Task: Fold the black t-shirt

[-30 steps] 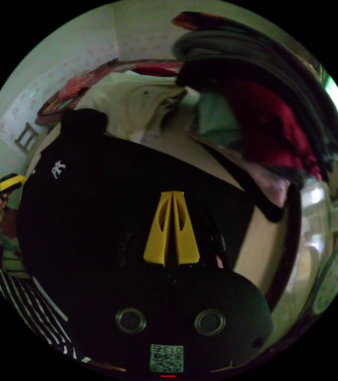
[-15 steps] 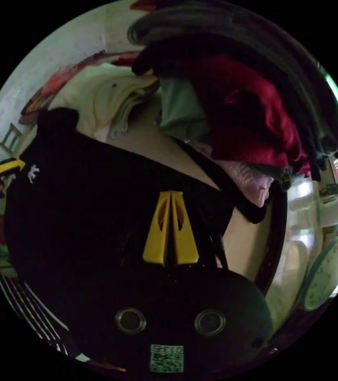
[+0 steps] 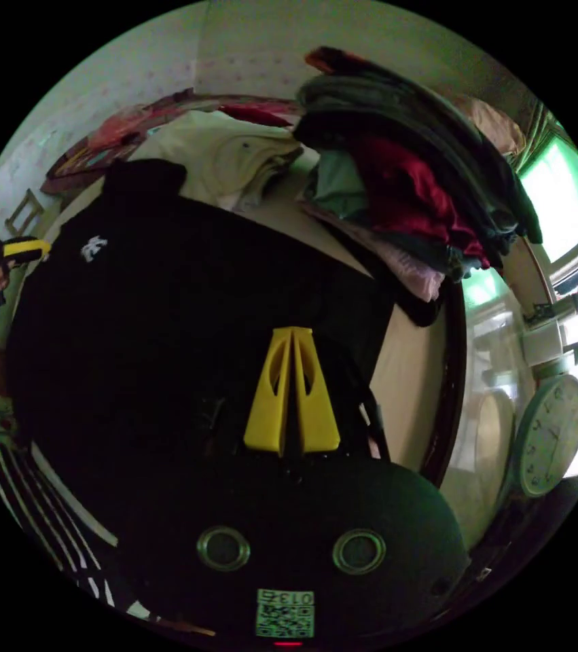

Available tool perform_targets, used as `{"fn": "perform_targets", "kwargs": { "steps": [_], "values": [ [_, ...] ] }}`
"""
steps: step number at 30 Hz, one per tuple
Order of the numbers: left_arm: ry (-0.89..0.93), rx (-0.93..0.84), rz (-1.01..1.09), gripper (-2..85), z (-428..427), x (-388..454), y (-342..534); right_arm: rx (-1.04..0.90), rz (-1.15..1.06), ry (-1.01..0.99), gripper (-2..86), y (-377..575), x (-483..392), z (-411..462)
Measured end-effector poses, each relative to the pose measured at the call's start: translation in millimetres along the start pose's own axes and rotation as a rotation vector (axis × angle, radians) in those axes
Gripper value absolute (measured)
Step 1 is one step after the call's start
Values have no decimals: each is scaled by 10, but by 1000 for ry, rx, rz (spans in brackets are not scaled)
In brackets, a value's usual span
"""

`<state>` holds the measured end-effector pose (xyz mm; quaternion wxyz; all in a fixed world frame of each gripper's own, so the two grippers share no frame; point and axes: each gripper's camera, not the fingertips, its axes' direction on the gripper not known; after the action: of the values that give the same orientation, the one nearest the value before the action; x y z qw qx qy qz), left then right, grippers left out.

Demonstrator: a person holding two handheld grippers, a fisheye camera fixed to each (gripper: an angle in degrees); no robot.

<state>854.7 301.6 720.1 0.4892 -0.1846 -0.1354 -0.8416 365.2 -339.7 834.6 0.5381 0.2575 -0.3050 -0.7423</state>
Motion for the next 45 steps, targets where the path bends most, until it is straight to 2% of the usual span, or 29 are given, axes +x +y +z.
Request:
{"fn": "perform_targets", "kwargs": {
  "steps": [7,8,10,13,16,19,21,24,30,34,36,39,45],
  "values": [
    [105,-147,47,-3,-126,320,1063,-61,-85,-106,2,1230,-642,-483],
    [95,-191,52,-3,-79,350,1206,-93,-93,-124,2,1390,-688,-474],
    [33,-151,33,-2,-87,318,1392,-158,-122,-105,2,1594,-725,-419],
    [-8,-187,15,0,-90,137,1564,-183,-145,-35,3,1848,-628,-448],
    [-56,-211,-54,6,-146,-167,1845,-197,-123,-64,5,1972,-433,-541],
    [10,-208,-151,39,-259,-542,2217,-148,-101,-135,12,2141,-278,-758],
    [119,-260,-187,79,-254,-806,2523,-133,-108,-166,23,2281,-264,-901],
    [162,-294,-222,103,-229,-1086,2867,-130,-162,-191,50,2554,-350,-1093],
    [326,-345,-203,140,53,-1470,3106,-207,-130,-210,79,3000,-417,-1266],
    [470,-318,-210,127,232,-1667,3156,-271,-125,-170,80,3210,-453,-1343],
    [564,-296,-185,48,262,-1727,3179,-297,-117,-154,80,3288,-443,-1363],
    [516,-302,-122,15,143,-1800,3214,-329,-85,-106,80,3415,-395,-1399],
    [622,-246,-84,3,-217,-2171,3336,-356,-34,-76,83,3665,-333,-1480]
  ]
}}
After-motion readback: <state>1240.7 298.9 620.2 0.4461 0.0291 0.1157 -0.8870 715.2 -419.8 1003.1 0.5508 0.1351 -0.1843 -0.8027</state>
